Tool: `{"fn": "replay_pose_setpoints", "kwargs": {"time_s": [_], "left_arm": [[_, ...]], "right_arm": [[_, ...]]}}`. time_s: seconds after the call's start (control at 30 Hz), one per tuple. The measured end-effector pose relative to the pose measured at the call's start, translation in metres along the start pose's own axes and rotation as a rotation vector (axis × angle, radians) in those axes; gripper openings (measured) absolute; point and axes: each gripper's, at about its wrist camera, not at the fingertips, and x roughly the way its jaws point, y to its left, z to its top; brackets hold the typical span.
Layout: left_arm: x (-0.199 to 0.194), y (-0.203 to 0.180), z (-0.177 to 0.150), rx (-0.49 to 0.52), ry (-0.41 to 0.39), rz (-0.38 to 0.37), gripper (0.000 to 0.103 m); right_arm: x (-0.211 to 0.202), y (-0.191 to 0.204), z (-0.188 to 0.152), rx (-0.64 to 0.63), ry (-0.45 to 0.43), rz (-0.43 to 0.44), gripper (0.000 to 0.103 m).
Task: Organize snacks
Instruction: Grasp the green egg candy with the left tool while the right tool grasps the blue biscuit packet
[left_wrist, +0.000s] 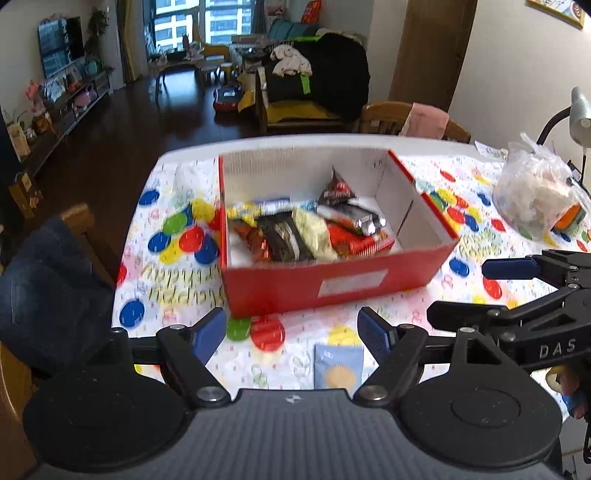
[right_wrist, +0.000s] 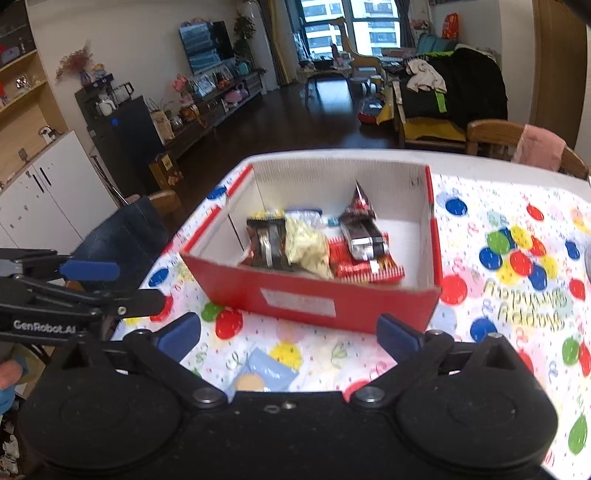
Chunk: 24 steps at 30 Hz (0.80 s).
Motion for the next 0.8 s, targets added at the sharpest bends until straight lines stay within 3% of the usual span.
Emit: {"fn": "replay_pose_setpoints", "kwargs": {"time_s": [0.4, 0.6, 0.8], "left_arm": [[0.033, -0.002, -0.056, -0.025, 0.181, -0.052, 0.078], [0.052, -0.022, -0.086, 0.06, 0.268, -0.058, 0.078], [0.065, -0.033, -0.101, 0.095, 0.305, -0.074, 0.078]], "right_arm": [[0.017, -0.014, -0.042, 0.12, 0.107, -0.043, 0.102], [0.025, -0.018, -0.066, 0.158, 0.163, -0.051, 0.102], [0.029, -0.018, -0.079, 0.171, 0.194, -0.064, 0.101]]}}
